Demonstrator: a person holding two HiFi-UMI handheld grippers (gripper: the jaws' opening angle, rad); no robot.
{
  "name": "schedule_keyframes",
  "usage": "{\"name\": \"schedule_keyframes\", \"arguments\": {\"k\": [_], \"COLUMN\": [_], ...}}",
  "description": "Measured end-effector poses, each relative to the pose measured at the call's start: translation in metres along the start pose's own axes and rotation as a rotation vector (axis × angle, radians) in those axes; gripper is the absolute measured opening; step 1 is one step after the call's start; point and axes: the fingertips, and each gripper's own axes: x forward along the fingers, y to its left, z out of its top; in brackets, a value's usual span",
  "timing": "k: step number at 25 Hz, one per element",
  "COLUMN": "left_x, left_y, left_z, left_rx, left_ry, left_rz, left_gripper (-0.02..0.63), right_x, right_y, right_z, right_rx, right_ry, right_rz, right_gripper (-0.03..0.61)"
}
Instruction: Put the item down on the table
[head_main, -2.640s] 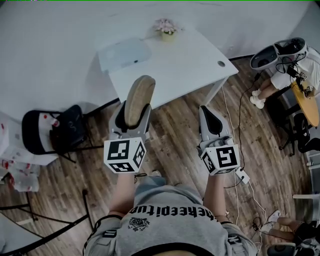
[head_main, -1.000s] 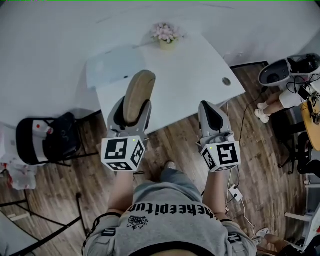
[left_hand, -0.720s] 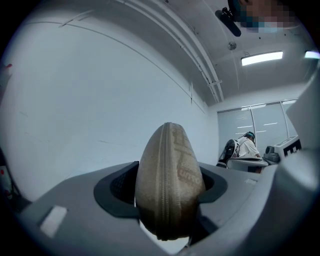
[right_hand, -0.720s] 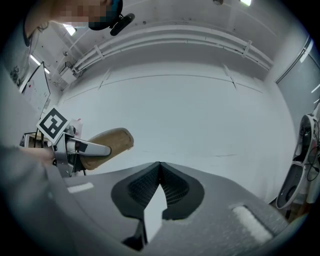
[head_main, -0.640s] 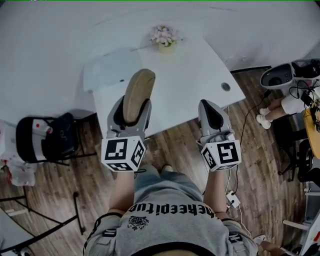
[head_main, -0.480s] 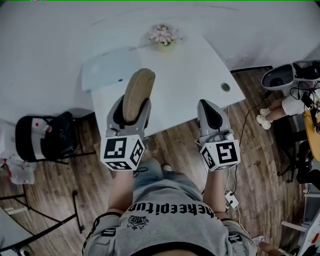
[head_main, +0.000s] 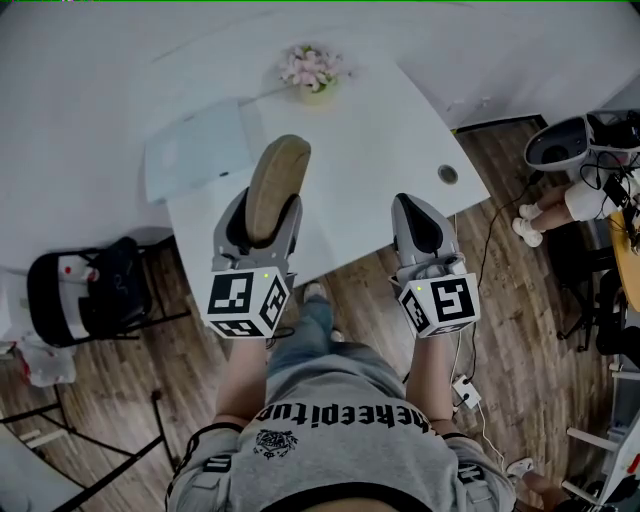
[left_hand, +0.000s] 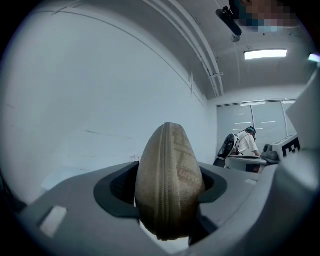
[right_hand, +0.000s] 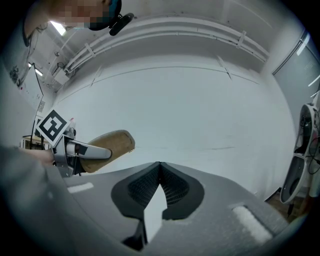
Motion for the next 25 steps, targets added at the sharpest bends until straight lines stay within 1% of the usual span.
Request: {"name": "schedule_keyframes", "arguments": {"k": [5, 10, 25], "left_x": [0.039, 0.074, 0.146], "left_y": [0.0, 0.01, 0.022], "left_z": [-0.006, -0.02, -0.089], "left_rx": [0.008, 0.004, 0.026], "left_ry": [0.034, 0.082, 0.274], "left_rz": [-0.036, -0.057, -0.106], "left_gripper": [0.307, 0.307, 0.307], "right_x": [0.025, 0.051, 0.092], "right_y": [-0.025, -0.041, -0.073], "right_z": [-0.005, -0.017, -0.055], "right_rx": [0.018, 0.026, 0.062], "right_ry": [0.012, 0.044, 0.143], "right_rz": [-0.028, -0.043, -0.089], "right_gripper": [0.0, 0.0, 0.0]}}
